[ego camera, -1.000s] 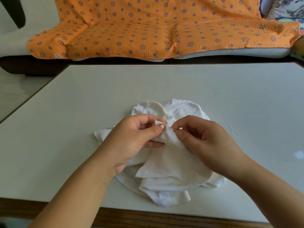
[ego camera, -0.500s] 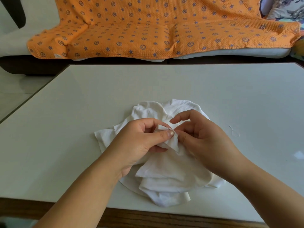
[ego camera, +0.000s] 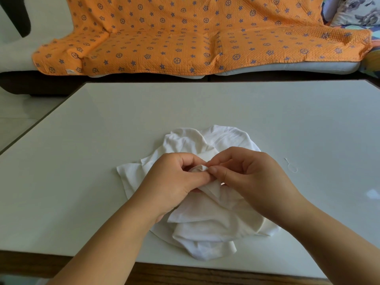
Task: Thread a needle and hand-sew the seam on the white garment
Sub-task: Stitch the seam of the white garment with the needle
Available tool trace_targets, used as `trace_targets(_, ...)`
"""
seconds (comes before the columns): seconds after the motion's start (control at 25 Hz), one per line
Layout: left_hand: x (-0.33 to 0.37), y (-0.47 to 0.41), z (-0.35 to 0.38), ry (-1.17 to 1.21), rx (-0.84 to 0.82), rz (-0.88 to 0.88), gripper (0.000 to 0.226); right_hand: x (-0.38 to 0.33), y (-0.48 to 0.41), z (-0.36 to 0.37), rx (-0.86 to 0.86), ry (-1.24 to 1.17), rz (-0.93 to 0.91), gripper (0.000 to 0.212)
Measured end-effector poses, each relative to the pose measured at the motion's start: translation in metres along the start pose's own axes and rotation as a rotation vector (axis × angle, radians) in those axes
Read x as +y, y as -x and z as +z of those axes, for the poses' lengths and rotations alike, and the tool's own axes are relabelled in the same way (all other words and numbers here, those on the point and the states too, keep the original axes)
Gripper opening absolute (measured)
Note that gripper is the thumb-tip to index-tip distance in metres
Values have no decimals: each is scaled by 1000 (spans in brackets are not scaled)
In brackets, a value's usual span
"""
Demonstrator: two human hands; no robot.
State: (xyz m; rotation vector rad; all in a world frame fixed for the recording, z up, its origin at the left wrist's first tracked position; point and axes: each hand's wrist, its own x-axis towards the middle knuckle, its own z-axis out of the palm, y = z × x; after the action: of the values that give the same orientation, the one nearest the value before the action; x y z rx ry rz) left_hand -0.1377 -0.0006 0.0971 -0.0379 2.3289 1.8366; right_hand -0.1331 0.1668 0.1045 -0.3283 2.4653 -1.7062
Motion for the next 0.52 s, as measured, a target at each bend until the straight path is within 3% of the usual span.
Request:
trace_targets(0.12,2,1,0,24,-3,-2,5,2,-2,2,109,41,-15,12)
trace_targets(0.28,0,-2,-3,71,-8,-52,8,1,-8,-4,295,-91,1,13)
trace_targets(0.52,3,-2,-6,151,-5,-82,7,-12,-15,-25,65,-1006,302,18)
